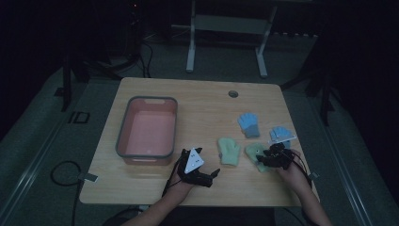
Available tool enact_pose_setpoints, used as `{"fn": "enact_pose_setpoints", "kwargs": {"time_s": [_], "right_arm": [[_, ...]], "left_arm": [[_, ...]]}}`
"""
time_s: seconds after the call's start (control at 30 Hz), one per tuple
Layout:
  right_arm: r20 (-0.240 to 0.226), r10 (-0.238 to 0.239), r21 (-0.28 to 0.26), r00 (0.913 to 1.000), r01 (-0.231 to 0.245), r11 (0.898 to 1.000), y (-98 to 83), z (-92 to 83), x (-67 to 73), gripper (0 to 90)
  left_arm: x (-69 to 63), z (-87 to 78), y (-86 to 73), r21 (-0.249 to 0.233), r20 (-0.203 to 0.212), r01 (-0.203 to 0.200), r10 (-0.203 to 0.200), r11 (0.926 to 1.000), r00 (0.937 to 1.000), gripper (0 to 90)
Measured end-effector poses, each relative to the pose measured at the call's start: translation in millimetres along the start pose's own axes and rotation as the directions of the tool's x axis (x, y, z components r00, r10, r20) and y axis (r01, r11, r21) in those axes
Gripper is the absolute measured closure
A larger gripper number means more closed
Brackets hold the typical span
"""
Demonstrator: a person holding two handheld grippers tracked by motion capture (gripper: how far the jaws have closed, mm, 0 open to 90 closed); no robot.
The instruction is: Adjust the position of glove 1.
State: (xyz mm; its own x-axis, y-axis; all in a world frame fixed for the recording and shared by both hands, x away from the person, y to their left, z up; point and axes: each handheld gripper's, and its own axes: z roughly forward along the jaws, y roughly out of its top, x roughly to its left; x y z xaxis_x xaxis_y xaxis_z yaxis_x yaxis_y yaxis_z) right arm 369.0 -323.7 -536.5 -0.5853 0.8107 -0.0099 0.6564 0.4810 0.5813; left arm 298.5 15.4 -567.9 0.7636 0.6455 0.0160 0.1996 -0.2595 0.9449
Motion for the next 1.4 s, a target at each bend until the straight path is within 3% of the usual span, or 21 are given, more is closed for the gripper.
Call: {"fn": "enact_pose_setpoints", "kwargs": {"time_s": [0.07, 0.17, 0.23, 0.33, 0.4, 0.53, 0.7, 0.8, 0.9, 1.13, 1.2, 1.23, 1.3, 1.4], "right_arm": [[-0.013, 0.023, -0.002, 0.9997, -0.023, 1.000, -0.5, 0.2, -1.4, 57.4], [-0.019, 0.016, -0.005, 0.9997, -0.016, 1.000, -0.7, -0.1, 0.2, 66.8], [-0.035, 0.036, -0.002, 0.9987, -0.036, 0.999, 0.2, -0.4, 0.7, 76.3], [-0.035, 0.090, -0.004, 0.9953, -0.090, 0.996, 3.0, -2.6, 2.7, 81.6], [-0.048, 0.137, -0.030, 0.9894, -0.138, 0.990, 6.2, -8.5, 3.3, 82.1], [0.001, 0.193, -0.081, 0.9811, -0.193, 0.978, 19.0, -25.5, 11.0, 82.2], [0.039, 0.271, -0.140, 0.9618, -0.263, 0.955, 38.3, -45.1, 27.4, 82.2], [0.057, 0.299, -0.169, 0.9524, -0.286, 0.943, 48.3, -50.6, 40.1, 82.2], [0.072, 0.307, -0.194, 0.9489, -0.289, 0.938, 56.8, -53.2, 52.7, 82.2], [0.028, 0.342, -0.220, 0.9394, -0.328, 0.919, 70.8, -42.3, 79.8, 82.2], [0.031, 0.341, -0.216, 0.9397, -0.327, 0.920, 72.3, -38.8, 84.4, 82.2], [0.004, 0.349, -0.206, 0.9370, -0.341, 0.917, 74.8, -30.3, 92.8, 82.1], [0.015, 0.343, -0.204, 0.9392, -0.333, 0.921, 76.5, -24.4, 98.6, 82.1], [0.012, 0.356, -0.203, 0.9343, -0.347, 0.916, 78.8, -15.8, 106.1, 82.0]], "left_arm": [[0.0, 0.0, 0.0, 0.001, 0.000, -0.001, 0.001, 1.0000, 1.0000, 0.3], [0.2, 0.1, 0.0, 0.001, 0.000, 0.001, -0.001, 1.0000, 1.0000, 0.3], [0.1, 0.1, 0.1, 0.001, 0.000, 0.000, 0.000, 1.0000, 1.0000, 0.3], [0.0, 0.1, 0.1, 0.000, -0.001, -0.003, 0.003, 1.0000, 1.0000, 0.3], [-0.1, 0.1, 0.1, 0.000, -0.002, -0.002, 0.002, 1.0000, 1.0000, 0.3], [-0.4, 0.2, 0.1, 0.001, -0.002, -0.006, 0.006, 1.0000, 1.0000, 0.2], [-0.4, 0.2, 0.1, 0.000, -0.001, -0.004, 0.004, 1.0000, 1.0000, 0.3], [-1.0, 0.2, 0.1, -0.001, -0.005, -0.011, 0.011, 0.9999, 0.9999, 0.3], [-1.6, 0.2, 0.2, 0.001, -0.007, -0.020, 0.020, 0.9998, 0.9998, 0.3], [-1.8, 0.2, 0.1, -0.001, -0.006, -0.014, 0.014, 0.9999, 0.9999, 0.3], [-1.9, 0.2, 0.1, -0.001, -0.006, -0.015, 0.015, 0.9999, 0.9999, 0.3], [-1.9, 0.1, 0.1, 0.000, -0.006, -0.016, 0.016, 0.9999, 0.9999, 0.3], [-1.9, 0.1, 0.0, 0.002, -0.007, -0.016, 0.016, 0.9999, 0.9998, 0.3], [-1.5, -0.2, 0.0, 0.002, -0.009, -0.015, 0.015, 0.9999, 0.9998, 0.3]]}}
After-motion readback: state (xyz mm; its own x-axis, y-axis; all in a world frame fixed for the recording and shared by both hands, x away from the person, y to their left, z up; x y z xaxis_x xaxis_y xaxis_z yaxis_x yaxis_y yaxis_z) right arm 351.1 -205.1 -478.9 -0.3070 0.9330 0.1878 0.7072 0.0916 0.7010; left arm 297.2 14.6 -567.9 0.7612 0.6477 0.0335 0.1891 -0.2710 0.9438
